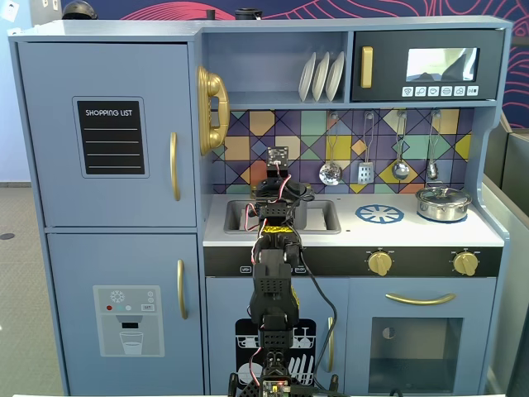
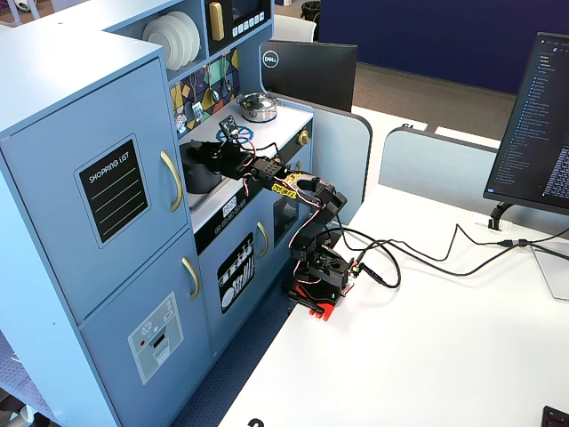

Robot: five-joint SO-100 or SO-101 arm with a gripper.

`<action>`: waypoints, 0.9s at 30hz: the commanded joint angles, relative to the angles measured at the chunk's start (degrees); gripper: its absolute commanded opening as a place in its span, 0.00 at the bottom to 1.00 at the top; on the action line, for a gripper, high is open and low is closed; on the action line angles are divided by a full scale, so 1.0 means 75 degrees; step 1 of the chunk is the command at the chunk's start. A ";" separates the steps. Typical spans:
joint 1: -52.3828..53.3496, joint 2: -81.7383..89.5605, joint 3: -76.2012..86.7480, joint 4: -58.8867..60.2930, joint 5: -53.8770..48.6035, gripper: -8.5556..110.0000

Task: Pick up the lid from the counter and put it on the gray recipient

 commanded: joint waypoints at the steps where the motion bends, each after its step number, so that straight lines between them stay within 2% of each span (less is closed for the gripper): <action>1: 0.0059 0.0328 -0.0012 -0.0223 0.0082 0.07; 11: 0.0234 0.0434 0.0258 -0.0281 -0.0035 0.07; 16: 0.0363 0.0422 0.0176 -0.0234 -0.0082 0.27; 20: 0.0422 0.0375 0.0059 -0.0270 -0.0105 0.32; 27: 0.0363 0.0422 -0.0340 -0.0363 0.0023 0.35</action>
